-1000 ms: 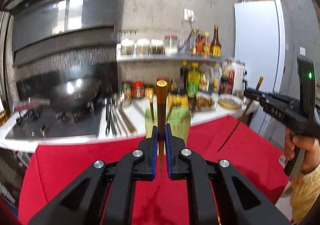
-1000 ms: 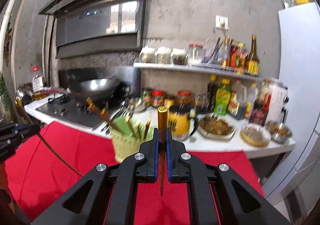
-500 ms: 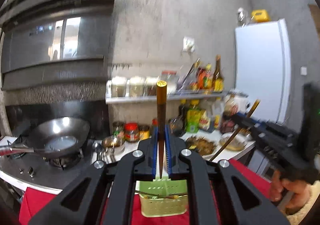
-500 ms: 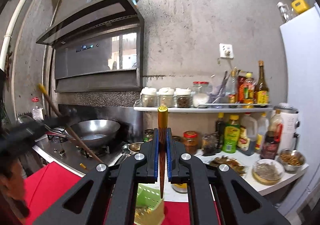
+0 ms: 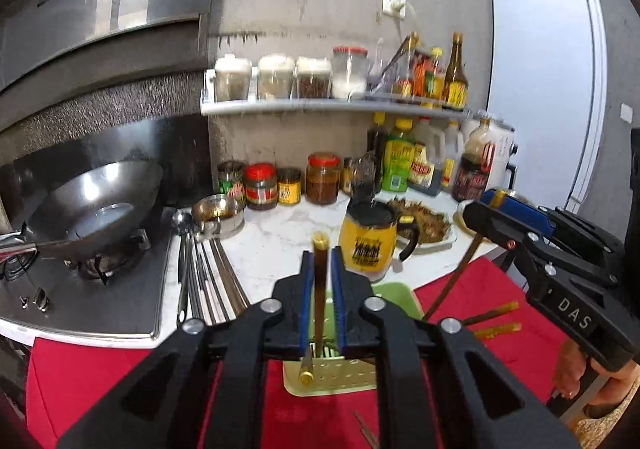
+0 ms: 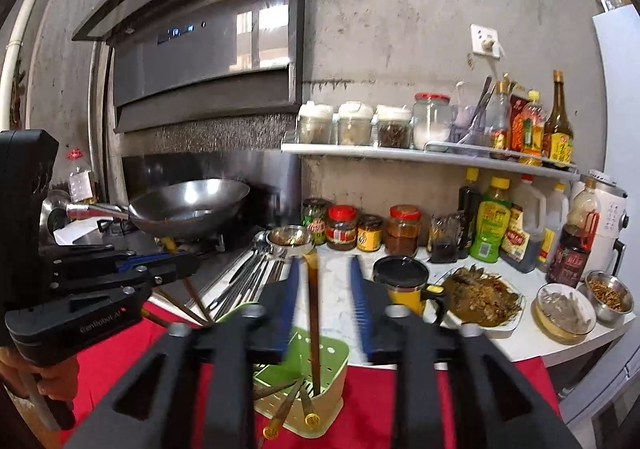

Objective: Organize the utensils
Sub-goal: 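Open both tools over the green holder, releasing the chopsticks, then move both tools back over the last chopsticks on the red cloth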

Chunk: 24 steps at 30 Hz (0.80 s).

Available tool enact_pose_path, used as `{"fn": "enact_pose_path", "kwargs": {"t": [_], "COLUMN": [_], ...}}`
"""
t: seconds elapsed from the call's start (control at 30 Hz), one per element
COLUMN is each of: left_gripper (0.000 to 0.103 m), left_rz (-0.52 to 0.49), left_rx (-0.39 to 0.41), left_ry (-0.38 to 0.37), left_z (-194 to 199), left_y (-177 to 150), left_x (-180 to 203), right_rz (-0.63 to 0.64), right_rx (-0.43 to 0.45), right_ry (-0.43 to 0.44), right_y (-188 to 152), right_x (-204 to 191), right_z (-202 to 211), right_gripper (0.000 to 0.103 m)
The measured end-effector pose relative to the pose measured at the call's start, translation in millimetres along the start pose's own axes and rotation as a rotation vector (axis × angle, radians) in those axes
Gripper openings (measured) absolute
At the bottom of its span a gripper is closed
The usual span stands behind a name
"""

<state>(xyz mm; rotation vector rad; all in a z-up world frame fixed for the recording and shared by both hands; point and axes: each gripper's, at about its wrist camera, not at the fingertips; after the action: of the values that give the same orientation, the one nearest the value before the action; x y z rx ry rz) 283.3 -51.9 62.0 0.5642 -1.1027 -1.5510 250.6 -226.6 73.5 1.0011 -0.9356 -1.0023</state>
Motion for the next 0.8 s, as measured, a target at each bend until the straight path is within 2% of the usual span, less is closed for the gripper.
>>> {"fn": "enact_pose_path", "kwargs": {"t": [0.03, 0.07, 0.2, 0.33, 0.47, 0.57, 0.8], "left_gripper": [0.023, 0.025, 0.026, 0.026, 0.026, 0.026, 0.026], "left_rz": [0.004, 0.007, 0.008, 0.006, 0.010, 0.029, 0.116], "left_rx": [0.020, 0.053, 0.129, 0.140, 0.089, 0.017, -0.171], "left_ry": [-0.002, -0.003, 0.013, 0.085, 0.165, 0.208, 0.232], "left_z": [9, 25, 76, 113, 135, 139, 130], "left_y": [3, 6, 5, -17, -63, -102, -187], "left_x": [0, 1, 2, -3, -15, -27, -53], "right_rz": [0.001, 0.004, 0.015, 0.009, 0.013, 0.011, -0.025], "right_rx": [0.012, 0.024, 0.055, 0.040, -0.022, -0.104, -0.297], "right_ry": [-0.008, -0.017, -0.048, -0.050, -0.035, -0.004, 0.076], "right_y": [3, 5, 6, -13, -53, -91, -171], "right_x": [2, 3, 7, 6, -8, -23, -60], "right_z": [9, 19, 66, 103, 127, 135, 136], "right_gripper": [0.033, 0.033, 0.033, 0.033, 0.033, 0.033, 0.033]}}
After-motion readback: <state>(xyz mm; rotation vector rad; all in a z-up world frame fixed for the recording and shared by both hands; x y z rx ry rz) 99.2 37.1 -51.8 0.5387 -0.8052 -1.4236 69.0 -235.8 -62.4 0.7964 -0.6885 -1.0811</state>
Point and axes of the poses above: each gripper's, at about its wrist camera, not at the fingertips, and z roughly against the way its jaws point, x to its right, y to its top, and after that the axes turned 10 degrees about z, right-handed
